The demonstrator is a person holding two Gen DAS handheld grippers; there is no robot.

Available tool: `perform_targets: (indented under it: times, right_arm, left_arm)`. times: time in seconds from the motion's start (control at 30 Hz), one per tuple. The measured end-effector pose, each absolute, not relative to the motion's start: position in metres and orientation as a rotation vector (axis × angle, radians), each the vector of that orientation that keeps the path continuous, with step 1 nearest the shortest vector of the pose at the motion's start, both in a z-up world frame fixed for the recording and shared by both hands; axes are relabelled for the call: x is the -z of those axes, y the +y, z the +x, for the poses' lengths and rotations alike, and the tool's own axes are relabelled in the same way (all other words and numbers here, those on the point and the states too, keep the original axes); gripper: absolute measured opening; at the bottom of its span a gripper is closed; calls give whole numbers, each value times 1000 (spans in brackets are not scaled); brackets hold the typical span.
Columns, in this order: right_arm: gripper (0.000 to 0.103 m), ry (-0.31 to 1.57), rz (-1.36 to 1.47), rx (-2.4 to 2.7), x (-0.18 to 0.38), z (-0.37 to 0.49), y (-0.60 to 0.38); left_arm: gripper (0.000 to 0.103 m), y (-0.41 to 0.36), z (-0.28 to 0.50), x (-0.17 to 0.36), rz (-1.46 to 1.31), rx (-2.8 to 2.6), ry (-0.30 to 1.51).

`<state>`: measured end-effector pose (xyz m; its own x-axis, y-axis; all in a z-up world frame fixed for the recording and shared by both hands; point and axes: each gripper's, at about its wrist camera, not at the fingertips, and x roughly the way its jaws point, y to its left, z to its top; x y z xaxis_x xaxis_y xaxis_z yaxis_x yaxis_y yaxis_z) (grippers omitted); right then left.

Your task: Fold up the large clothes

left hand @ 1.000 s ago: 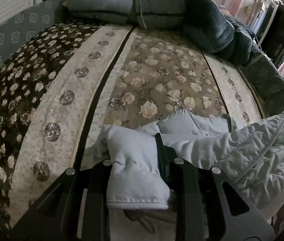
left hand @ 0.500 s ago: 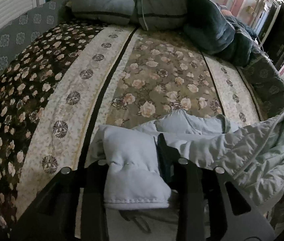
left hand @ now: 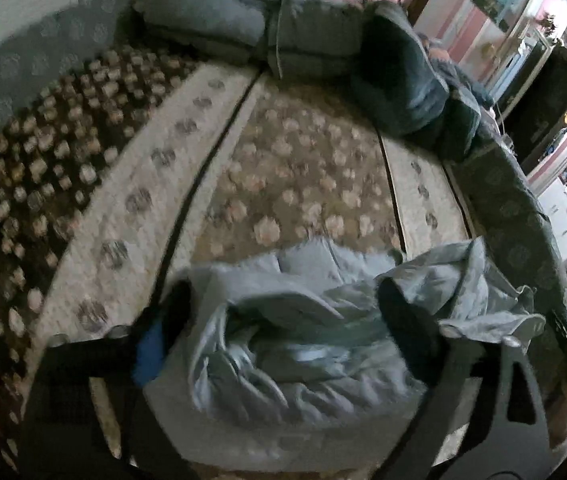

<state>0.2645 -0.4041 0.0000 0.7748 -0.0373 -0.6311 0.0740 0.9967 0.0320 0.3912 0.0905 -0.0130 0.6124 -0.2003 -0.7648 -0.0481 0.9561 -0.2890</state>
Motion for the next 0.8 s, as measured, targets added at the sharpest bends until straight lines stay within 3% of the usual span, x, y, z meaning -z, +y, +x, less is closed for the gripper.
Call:
perform_targets:
  times: [0.23,0.5,0.8]
  right_arm:
    - [90,735,39,44,31,256,-410]
    - [96,827,83,-37,80,269,-424]
    - [97,860,126,-164,111,297,-417]
  left_arm:
    - [100,97,369,-1,-124,81,839]
    - [100,116,349,88,-88,208,953]
    - [100,105,376,130,-183,282,986]
